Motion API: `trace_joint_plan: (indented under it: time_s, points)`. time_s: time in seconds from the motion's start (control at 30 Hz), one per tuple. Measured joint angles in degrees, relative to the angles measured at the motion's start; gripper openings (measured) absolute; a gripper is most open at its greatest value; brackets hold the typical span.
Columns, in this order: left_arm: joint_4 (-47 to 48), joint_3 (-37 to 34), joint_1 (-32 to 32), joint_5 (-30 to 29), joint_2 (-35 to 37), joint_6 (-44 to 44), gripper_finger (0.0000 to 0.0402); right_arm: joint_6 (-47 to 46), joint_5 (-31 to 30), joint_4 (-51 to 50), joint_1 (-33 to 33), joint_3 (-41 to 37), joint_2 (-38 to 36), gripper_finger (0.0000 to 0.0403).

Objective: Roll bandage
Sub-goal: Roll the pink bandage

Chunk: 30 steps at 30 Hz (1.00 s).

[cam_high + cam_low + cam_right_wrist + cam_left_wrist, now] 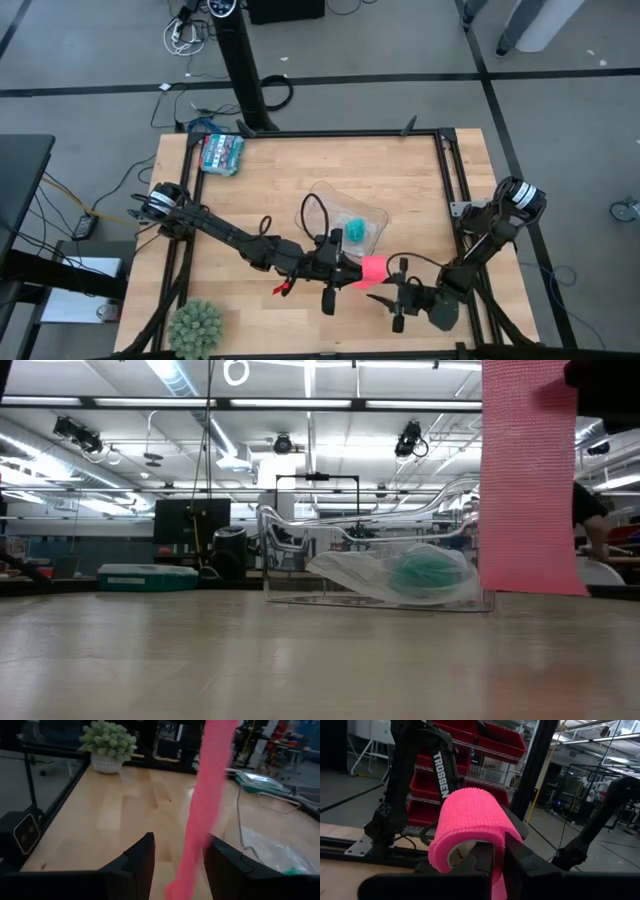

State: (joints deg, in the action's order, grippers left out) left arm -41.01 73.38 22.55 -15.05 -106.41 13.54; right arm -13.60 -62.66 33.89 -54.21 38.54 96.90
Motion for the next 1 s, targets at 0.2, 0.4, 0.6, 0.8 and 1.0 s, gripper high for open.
trace_joint_plan:
  time_s: [0.2,0.4,0.6,0.8,1.0]
  points:
    - [0.02,0.00,0.00,0.00,0.00,-0.29,0.0027,-0.03,4.30,-1.05,3.35,0.00,0.37,0.0151]
    - [-0.82,0.00,0.04,0.01,0.00,-0.46,0.0028,-4.23,4.75,-7.31,5.17,0.00,0.39,0.0077]
    - [-0.81,0.00,0.20,0.04,0.00,-0.39,0.0028,-8.44,4.22,-15.04,5.41,-0.07,0.42,0.0009]
    - [-0.53,0.00,1.20,0.26,0.00,0.20,0.0028,-16.02,3.88,-24.59,5.32,-0.09,0.42,0.0001]
    - [4.15,0.00,2.37,0.54,0.00,2.95,0.0028,-16.31,1.48,-26.51,5.32,-0.09,-1.07,0.0001]
